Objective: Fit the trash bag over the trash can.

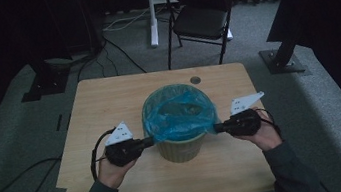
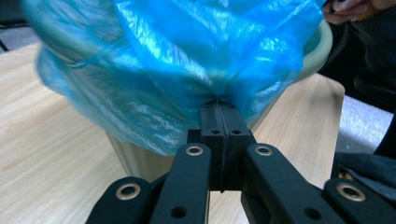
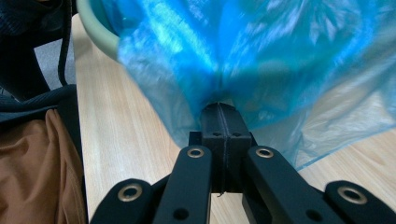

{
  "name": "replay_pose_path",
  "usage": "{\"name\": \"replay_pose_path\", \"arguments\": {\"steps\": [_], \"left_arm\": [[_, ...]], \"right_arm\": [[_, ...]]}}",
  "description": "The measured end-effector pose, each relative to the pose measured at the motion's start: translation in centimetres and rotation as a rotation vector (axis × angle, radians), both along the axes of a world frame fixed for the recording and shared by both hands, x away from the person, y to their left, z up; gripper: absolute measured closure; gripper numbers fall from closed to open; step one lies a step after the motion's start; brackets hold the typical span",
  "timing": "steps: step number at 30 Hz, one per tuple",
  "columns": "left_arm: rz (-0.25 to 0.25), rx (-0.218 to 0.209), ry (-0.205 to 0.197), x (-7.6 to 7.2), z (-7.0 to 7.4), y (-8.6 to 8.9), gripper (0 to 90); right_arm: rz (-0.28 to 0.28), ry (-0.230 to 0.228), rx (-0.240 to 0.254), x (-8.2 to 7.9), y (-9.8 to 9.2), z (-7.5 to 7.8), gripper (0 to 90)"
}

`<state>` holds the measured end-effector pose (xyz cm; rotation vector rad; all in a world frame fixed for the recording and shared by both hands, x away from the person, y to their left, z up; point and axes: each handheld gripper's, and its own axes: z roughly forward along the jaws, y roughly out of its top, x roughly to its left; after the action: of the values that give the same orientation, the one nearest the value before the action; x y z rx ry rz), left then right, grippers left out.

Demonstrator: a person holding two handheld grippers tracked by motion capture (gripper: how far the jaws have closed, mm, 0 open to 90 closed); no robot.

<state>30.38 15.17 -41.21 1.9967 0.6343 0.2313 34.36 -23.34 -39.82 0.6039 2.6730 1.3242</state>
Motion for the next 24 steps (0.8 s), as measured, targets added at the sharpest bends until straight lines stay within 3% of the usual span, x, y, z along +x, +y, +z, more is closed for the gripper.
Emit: {"name": "replay_pose_path", "arguments": {"steps": [9,15,18,21,24], "left_arm": [[0.031,0.043,0.041,1.9,-1.7,-0.3,89.9],[0.077,0.029,0.089,2.7,-2.6,0.5,89.9],[0.09,0.025,0.07,2.3,-2.2,0.8,88.9],[0.108,0.002,0.051,1.7,-1.4,1.8,79.8],[0.123,-0.02,0.017,1.1,-0.4,2.9,73.9]], "right_arm": [[-0.059,0.04,-0.01,2.0,0.6,-1.5,90.0],[-0.1,0.061,-0.027,2.6,0.5,-2.5,90.0],[-0.102,0.049,-0.031,2.5,0.2,-2.3,89.6],[-0.107,0.027,-0.016,2.1,-0.5,-1.5,75.8],[-0.113,0.003,0.009,1.5,-1.6,-0.3,69.7]]}}
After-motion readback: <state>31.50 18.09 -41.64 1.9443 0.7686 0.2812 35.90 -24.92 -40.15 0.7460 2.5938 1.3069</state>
